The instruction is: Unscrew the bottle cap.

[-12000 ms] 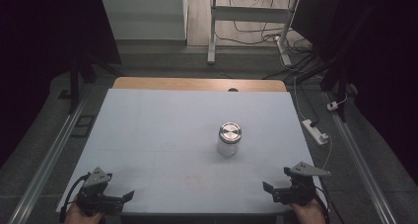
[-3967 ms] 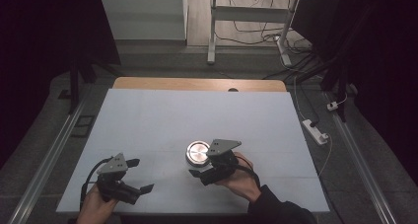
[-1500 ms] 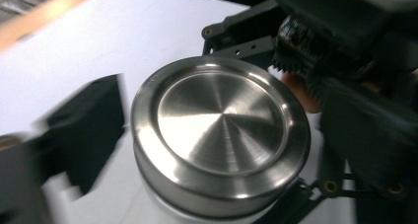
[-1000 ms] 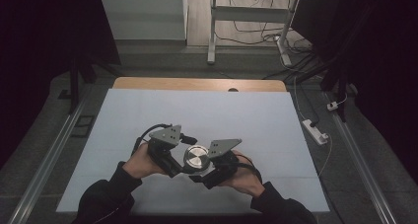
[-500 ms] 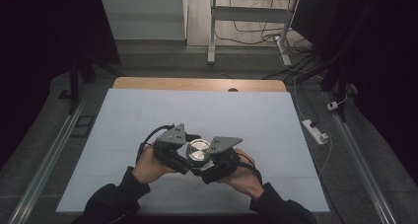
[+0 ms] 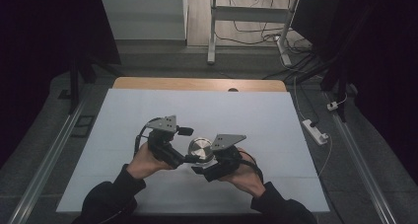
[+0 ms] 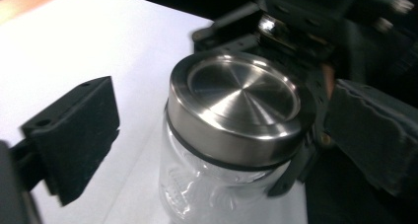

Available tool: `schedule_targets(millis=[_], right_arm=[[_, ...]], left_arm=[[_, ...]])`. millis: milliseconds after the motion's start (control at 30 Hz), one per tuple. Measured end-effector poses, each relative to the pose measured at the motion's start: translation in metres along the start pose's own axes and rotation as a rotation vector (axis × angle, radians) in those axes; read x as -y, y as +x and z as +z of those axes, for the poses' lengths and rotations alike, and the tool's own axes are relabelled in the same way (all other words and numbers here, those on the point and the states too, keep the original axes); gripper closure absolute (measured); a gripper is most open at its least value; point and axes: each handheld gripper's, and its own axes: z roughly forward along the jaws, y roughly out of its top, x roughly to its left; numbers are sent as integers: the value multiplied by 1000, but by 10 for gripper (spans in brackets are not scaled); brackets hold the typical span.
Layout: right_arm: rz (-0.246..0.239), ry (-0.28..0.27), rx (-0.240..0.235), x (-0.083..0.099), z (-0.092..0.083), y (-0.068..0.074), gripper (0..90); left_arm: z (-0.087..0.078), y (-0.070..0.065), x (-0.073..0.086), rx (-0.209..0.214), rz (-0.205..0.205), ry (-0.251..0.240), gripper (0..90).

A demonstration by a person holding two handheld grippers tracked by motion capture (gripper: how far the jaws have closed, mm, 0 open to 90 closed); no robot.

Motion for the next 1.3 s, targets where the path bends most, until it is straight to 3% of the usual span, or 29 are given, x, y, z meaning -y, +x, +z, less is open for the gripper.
schedule_targets(millis=[33,100,233,300,367,433,467,667,767,800,833,867,967,1100,1233,1300], right_arm=[[-12,7,-30,-1,1,2,150],[-49,17,-75,-1,3,7,150],[-94,29,-141,-2,7,16,150],[-128,29,-155,-3,7,19,150],[-129,26,-150,-3,6,22,150],[-126,24,-122,-4,5,20,150],[-118,15,-111,-4,4,19,150],[-23,1,66,-5,2,9,150],[15,12,166,-5,3,9,150],[23,22,200,-4,5,9,150],[34,32,216,-4,6,9,150],[36,35,222,-3,6,8,150],[54,21,193,-2,5,4,150],[43,-5,90,-2,1,1,150],[-8,-8,-47,-3,1,4,150],[-39,1,-75,-4,3,9,150]], left_arm=[[-1,-1,0,12,24,14,32],[-1,-5,1,74,94,55,65],[4,-16,-1,93,183,109,105],[5,-19,-1,121,210,93,175],[5,-22,-3,96,204,85,198],[7,-23,-5,50,180,75,203],[8,-25,-7,-1,158,68,203],[26,-38,-16,-299,60,53,204],[34,-37,-14,-364,3,27,202],[36,-35,-13,-357,-14,14,200],[36,-31,-12,-324,-41,-3,188],[36,-28,-12,-291,-61,-11,120],[23,-18,-12,-221,-82,-29,18],[3,-11,-10,-104,-30,-27,39],[-8,-9,-5,38,75,11,63],[-8,-11,-4,66,118,40,82]])
